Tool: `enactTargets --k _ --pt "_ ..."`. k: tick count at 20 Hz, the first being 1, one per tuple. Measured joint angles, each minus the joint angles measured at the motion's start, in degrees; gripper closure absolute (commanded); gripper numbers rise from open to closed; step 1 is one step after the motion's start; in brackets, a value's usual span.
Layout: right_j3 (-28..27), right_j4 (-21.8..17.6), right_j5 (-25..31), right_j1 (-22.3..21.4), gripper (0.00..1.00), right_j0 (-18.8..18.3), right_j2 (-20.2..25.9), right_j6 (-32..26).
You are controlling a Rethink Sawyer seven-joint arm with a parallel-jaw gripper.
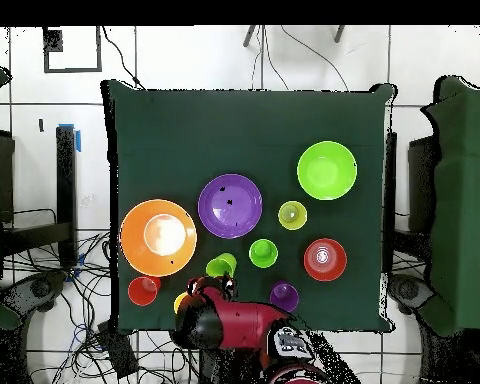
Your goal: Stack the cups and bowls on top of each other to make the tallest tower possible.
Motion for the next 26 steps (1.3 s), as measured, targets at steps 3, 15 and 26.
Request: enactTargets --k 3,15,26 --pt "0.61 -0.01 1.23 -1.87 0.00 -1.24 0.12 0.00" --pt "1.12 -0.04 7.76 -9.77 0.00 -4.21 0.78 0.00" --pt "1.13 -0.04 7.84 -10.10 0.00 -3.60 1.08 0.91"
